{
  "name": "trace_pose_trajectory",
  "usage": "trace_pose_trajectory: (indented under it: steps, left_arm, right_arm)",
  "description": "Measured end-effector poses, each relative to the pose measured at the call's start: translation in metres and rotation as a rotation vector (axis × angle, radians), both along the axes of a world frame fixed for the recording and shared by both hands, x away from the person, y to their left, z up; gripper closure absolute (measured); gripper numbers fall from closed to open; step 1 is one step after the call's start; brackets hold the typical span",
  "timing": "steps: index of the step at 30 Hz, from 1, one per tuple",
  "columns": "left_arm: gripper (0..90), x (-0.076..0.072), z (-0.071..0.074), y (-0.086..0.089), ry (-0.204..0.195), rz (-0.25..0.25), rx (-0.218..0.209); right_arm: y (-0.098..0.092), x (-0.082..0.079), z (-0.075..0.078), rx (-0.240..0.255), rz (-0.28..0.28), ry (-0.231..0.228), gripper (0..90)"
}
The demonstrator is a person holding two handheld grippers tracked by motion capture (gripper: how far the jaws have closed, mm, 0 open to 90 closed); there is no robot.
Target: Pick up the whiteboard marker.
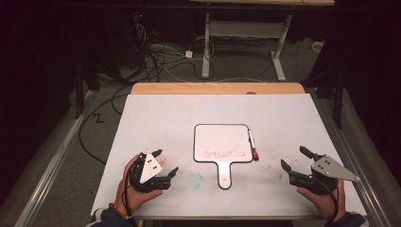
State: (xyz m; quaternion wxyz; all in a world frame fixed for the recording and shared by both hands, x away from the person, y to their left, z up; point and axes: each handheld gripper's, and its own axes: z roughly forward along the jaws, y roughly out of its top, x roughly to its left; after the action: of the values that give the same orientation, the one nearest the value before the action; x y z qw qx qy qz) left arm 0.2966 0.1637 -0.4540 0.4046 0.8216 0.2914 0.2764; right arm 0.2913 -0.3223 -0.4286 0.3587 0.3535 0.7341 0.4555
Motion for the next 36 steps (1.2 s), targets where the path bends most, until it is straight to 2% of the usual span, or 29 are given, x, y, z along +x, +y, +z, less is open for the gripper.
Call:
trace_pose_trajectory:
  steps: [8,12,16,17,18,21,22,25,28,29,31,32,33,34,35,36]
  left_arm:
    - [20.3,0.005,-0.005,-0.001,0.04,-0.01,0.009]
    - [20.3,0.006,-0.006,0.0,0.045,-0.014,0.009]
    - [20.3,0.008,-0.007,-0.002,0.046,-0.007,0.015]
    - [20.9,0.009,-0.008,-0.002,0.046,-0.003,0.029]
    - [20.9,0.009,-0.009,-0.003,0.046,0.001,0.044]
    - [20.9,0.01,-0.01,-0.003,0.052,0.001,0.044]
    - [20.9,0.01,-0.01,-0.003,0.051,0.002,0.041]
    - [20.9,0.011,-0.01,-0.002,0.052,0.0,0.038]
    - [20.9,0.01,-0.01,-0.002,0.053,-0.005,0.043]
    - [20.9,0.009,-0.011,-0.002,0.053,-0.006,0.046]
    - [20.9,0.008,-0.011,-0.002,0.055,-0.007,0.056]
    - [20.9,0.008,-0.011,-0.002,0.057,-0.005,0.053]
    - [20.8,0.008,-0.011,-0.001,0.059,-0.003,0.051]
    - [20.8,0.008,-0.011,-0.001,0.062,-0.002,0.053]
    - [20.9,0.007,-0.012,-0.002,0.064,-0.004,0.059]
    - [20.9,0.007,-0.012,-0.002,0.065,-0.005,0.073]
  right_arm:
    - [0.001,0.003,-0.003,-0.016,0.016,0.036,22.9]
    - [0.005,0.004,-0.004,-0.033,0.029,0.038,22.6]
    - [0.007,0.006,-0.005,-0.046,0.044,0.063,22.7]
    - [0.007,0.011,-0.005,-0.046,0.073,0.107,23.3]
    - [0.008,0.013,-0.005,-0.049,0.079,0.125,24.8]
    - [0.01,0.021,-0.005,-0.049,0.088,0.164,27.1]
    - [0.01,0.021,-0.005,-0.049,0.088,0.164,27.1]
    - [0.014,0.036,-0.007,-0.032,0.084,0.243,27.9]
    - [0.016,0.042,-0.007,-0.026,0.089,0.262,29.0]
    - [0.018,0.048,-0.007,-0.024,0.088,0.291,29.2]
    - [0.018,0.051,-0.006,-0.023,0.089,0.296,30.2]
    - [0.02,0.056,-0.005,-0.025,0.087,0.311,30.6]
    - [0.023,0.066,-0.003,0.012,0.099,0.346,31.1]
    - [0.023,0.066,-0.003,0.012,0.099,0.346,31.1]
    - [0.028,0.076,-0.001,-0.002,0.103,0.383,32.3]
    - [0.028,0.076,-0.001,-0.002,0.103,0.383,32.3]
